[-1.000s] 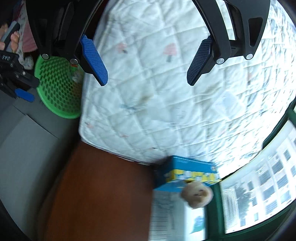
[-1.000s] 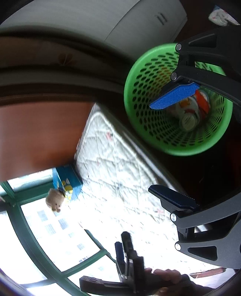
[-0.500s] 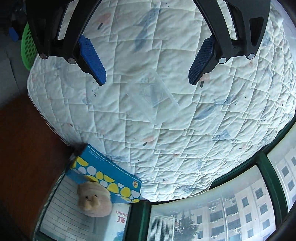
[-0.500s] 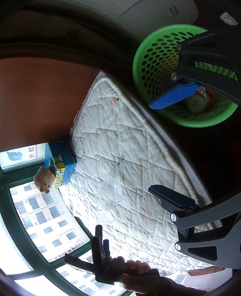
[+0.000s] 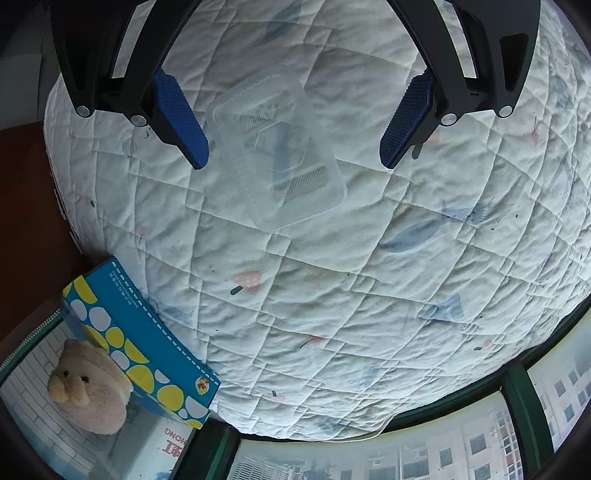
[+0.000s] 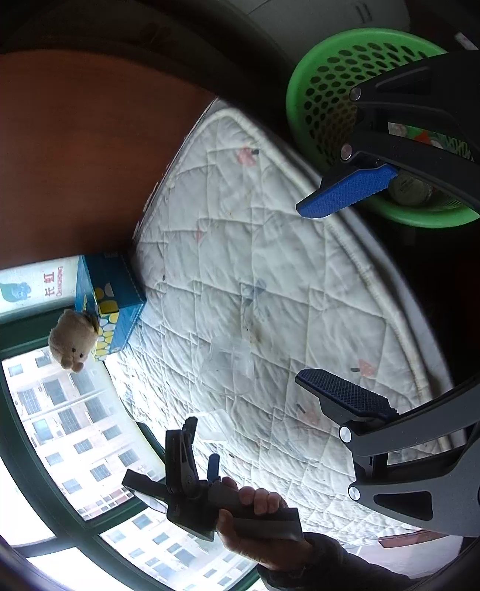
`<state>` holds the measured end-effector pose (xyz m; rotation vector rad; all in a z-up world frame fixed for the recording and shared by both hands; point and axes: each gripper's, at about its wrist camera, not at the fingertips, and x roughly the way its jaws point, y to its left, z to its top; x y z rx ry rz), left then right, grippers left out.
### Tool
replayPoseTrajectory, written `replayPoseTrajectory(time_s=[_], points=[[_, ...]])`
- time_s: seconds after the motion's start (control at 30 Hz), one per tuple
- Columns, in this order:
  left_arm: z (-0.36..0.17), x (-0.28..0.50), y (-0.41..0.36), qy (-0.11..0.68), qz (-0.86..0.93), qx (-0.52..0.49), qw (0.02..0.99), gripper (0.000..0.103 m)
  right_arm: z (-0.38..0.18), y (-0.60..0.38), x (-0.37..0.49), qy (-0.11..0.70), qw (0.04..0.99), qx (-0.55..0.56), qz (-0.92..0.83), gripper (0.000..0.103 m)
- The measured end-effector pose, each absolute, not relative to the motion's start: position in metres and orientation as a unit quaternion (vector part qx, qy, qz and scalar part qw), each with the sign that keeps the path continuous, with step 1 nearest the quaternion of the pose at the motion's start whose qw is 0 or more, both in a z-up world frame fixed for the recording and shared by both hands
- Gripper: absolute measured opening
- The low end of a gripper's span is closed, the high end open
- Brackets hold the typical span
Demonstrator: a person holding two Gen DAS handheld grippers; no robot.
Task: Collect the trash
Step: 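Grasp the clear rectangular box with the left tool while the right tool grasps the clear plastic cup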
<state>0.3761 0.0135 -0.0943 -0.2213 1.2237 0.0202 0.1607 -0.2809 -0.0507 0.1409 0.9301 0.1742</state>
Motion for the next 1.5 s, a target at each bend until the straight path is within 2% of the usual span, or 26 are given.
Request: replayPoseTrajectory(time_s=[0.1, 0.2, 0.33, 0.67, 1.07, 1.5], points=[[-0.1, 0.381, 0.014, 0.579, 0.009, -0.118, 0.807, 0.09, -0.051, -0.271, 0.171, 0.449, 0.887, 0.062, 0.093, 0.084], [-0.106, 0.384, 0.014, 0.587, 0.003, -0.133, 0.799, 0.075, -0.053, -0.261, 0.182, 0.449, 0.886, 0.054, 0.102, 0.084], [-0.109, 0.384, 0.015, 0.59, -0.016, -0.152, 0.793, 0.063, -0.058, -0.248, 0.198, 0.453, 0.882, 0.053, 0.115, 0.084], [-0.098, 0.372, 0.027, 0.58, -0.057, -0.166, 0.795, 0.059, -0.08, -0.219, 0.237, 0.469, 0.868, 0.088, 0.135, 0.082], [-0.08, 0.356, 0.035, 0.566, -0.094, -0.162, 0.803, 0.057, -0.107, -0.199, 0.259, 0.483, 0.86, 0.101, 0.132, 0.053], [-0.057, 0.32, 0.014, 0.556, -0.134, -0.14, 0.809, 0.057, -0.086, -0.222, 0.22, 0.463, 0.871, 0.113, 0.119, 0.053]])
